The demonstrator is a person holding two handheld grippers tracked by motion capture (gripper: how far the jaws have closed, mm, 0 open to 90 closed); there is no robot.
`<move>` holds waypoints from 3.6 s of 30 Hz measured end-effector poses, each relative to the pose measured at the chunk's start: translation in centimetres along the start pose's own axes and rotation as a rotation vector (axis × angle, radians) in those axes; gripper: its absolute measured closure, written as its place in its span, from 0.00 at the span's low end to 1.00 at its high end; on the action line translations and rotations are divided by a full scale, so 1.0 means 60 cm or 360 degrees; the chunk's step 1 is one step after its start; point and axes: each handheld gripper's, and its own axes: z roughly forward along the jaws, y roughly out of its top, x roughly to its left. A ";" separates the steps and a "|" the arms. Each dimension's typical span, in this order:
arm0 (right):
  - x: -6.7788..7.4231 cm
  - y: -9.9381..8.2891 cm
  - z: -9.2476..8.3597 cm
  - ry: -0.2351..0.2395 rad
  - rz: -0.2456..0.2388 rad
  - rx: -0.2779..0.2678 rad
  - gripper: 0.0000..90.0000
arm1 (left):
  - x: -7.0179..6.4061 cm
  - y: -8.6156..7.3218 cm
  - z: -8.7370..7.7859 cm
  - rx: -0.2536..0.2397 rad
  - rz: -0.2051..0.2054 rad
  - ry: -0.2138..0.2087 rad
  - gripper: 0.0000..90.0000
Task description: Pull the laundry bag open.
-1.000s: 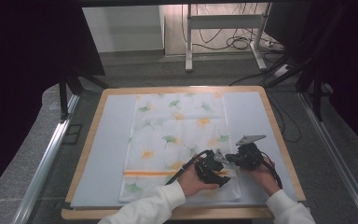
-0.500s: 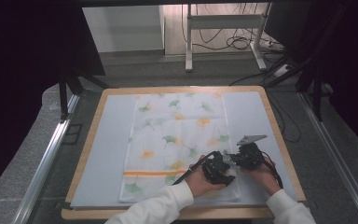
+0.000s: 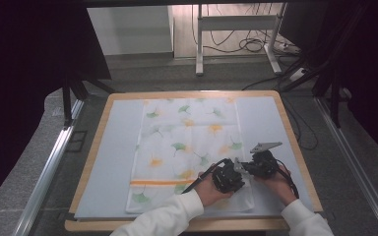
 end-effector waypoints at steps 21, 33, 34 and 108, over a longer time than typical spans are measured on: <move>-0.001 -0.001 0.000 -0.0002 0.0006 -0.0007 0.99 | 0.015 -0.006 -0.006 -0.0013 -0.0068 -0.0060 1.00; -0.002 -0.002 0.000 0.0001 -0.0005 -0.0008 0.99 | 0.022 -0.010 -0.006 -0.0023 -0.0144 -0.0109 1.00; -0.002 -0.002 0.000 0.0001 -0.0006 -0.0009 0.99 | 0.022 -0.011 -0.006 -0.0025 -0.0148 -0.0109 1.00; 0.007 -0.001 -0.010 -0.0032 -0.0026 -0.0060 0.93 | 0.041 -0.039 -0.024 -0.0045 -0.0296 -0.0173 1.00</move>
